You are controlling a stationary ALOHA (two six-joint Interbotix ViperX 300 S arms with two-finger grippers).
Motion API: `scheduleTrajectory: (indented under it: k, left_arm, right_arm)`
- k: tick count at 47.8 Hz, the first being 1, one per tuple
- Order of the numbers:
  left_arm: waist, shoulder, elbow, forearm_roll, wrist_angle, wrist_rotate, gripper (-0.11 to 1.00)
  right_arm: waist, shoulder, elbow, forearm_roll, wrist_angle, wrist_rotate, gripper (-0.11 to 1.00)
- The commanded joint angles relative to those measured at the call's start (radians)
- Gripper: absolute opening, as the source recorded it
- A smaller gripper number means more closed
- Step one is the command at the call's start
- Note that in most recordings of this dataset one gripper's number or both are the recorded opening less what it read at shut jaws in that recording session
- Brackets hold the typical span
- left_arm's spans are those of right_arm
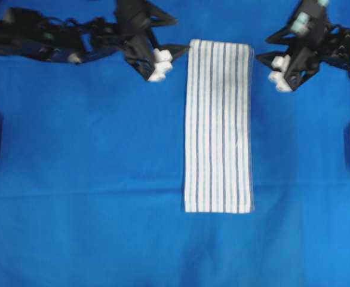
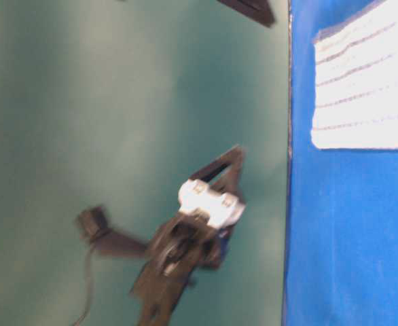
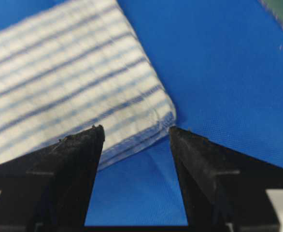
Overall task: Fold a vertical towel.
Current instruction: 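Move both grippers to the towel's top corners and pinch them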
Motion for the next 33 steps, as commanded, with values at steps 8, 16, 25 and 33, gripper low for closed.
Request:
scheduleTrajectory:
  k: [8, 16, 25, 33]
  left_arm:
    - [0.029, 0.150, -0.117, -0.002, -0.005, -0.002, 0.73]
    - [0.032, 0.225, -0.156, -0.003, -0.005, -0.002, 0.73]
    - [0.032, 0.264, -0.179, -0.003, 0.008, -0.002, 0.69]
    - [0.029, 0.268, -0.184, 0.000, 0.054, 0.018, 0.35]
  right_arm:
    - [-0.052, 0.193, -0.072, -0.014, -0.092, -0.005, 0.60]
    - [-0.071, 0.279, -0.103, -0.021, -0.121, -0.005, 0.60]
    - [-0.086, 0.314, -0.123, -0.021, -0.117, -0.006, 0.58]
    - [-0.086, 0.314, -0.121, -0.023, -0.110, -0.018, 0.36]
